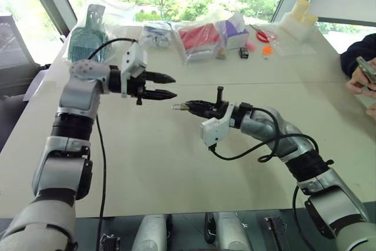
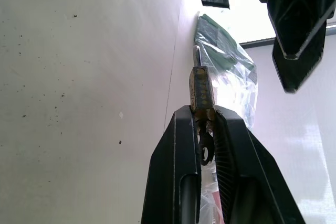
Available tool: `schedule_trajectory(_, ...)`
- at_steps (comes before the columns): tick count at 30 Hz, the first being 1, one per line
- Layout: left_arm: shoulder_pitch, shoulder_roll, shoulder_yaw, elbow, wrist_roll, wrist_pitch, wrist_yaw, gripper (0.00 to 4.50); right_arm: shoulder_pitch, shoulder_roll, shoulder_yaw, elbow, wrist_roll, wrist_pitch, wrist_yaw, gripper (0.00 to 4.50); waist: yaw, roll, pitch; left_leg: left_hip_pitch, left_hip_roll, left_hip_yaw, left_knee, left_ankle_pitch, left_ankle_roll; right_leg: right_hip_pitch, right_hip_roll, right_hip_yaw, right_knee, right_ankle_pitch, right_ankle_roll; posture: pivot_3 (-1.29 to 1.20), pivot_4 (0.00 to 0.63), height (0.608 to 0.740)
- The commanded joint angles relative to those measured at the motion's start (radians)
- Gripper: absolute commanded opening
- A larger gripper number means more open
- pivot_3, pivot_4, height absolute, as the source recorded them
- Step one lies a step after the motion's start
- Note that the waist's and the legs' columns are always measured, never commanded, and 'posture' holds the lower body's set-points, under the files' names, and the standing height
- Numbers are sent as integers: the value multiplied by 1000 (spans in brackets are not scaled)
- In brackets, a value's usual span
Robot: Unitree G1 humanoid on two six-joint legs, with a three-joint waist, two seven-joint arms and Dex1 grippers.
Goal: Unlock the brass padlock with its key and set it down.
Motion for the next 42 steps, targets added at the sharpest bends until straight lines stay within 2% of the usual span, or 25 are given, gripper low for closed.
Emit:
schedule_trajectory(1, 20, 18, 5, -92, -35, 41, 1, 478, -18, -2, -26, -15, 14, -8, -13, 0, 0, 0, 0, 0, 0, 0, 0, 0, 0, 0, 0, 0, 0, 0, 0, 0, 150, 740)
schedule_trajectory(2, 29, 20, 3, -108, -38, 54, -1, 63, -18, -2, -26, -15, 14, -8, -13, 0, 0, 0, 0, 0, 0, 0, 0, 0, 0, 0, 0, 0, 0, 0, 0, 0, 150, 740)
schedule_trajectory(6, 56, 20, -17, -128, -18, 52, 6, 63, -21, 0, -25, -13, 13, -7, -12, 0, -1, 0, 0, 0, 0, 0, 0, 0, 0, 0, 0, 0, 0, 0, 0, 0, 150, 740)
schedule_trajectory(16, 76, -13, -88, 22, 67, -79, 32, 63, -21, 4, -26, -24, 18, 0, -8, 0, -1, 0, 0, 1, 0, 1, 0, 0, 0, 0, 0, 0, 1, 0, 0, 0, 150, 740)
schedule_trajectory(22, 18, -73, -56, 195, 107, -213, 152, 63, -20, 5, -25, -31, 21, 4, -4, 0, 2, 0, 0, 1, 0, 1, 0, 0, 0, 0, 0, 0, 1, 0, 0, 0, 150, 740)
schedule_trajectory(26, -16, -111, 3, 245, 74, -259, 235, 63, -8, 3, -24, -42, 23, 11, 0, 0, 1, 0, 0, 1, 0, 0, 0, 0, 0, 0, 0, 0, 1, 0, 0, 0, 150, 740)
schedule_trajectory(33, 65, -43, -4, 179, 84, -238, 190, 63, 7, -4, -17, -26, 21, 18, 16, 0, -7, 0, 0, 2, 0, 1, 0, 0, 0, 0, 0, 0, 4, 0, 0, 0, 150, 740)
schedule_trajectory(38, 126, 21, 11, 134, 88, -222, 214, 63, -3, -26, -11, 64, -31, 2, -16, 0, -5, 0, 0, 2, 0, 1, 0, 0, 0, -1, 0, 0, 7, 0, 0, 0, 150, 740)
schedule_trajectory(42, 173, 38, 20, 65, 72, -185, 241, 63, -25, -33, 4, 159, -82, -13, -47, 0, 2, 0, 0, 2, 0, 1, 0, 0, 0, -1, -1, 1, 7, 0, 0, 0, 150, 740)
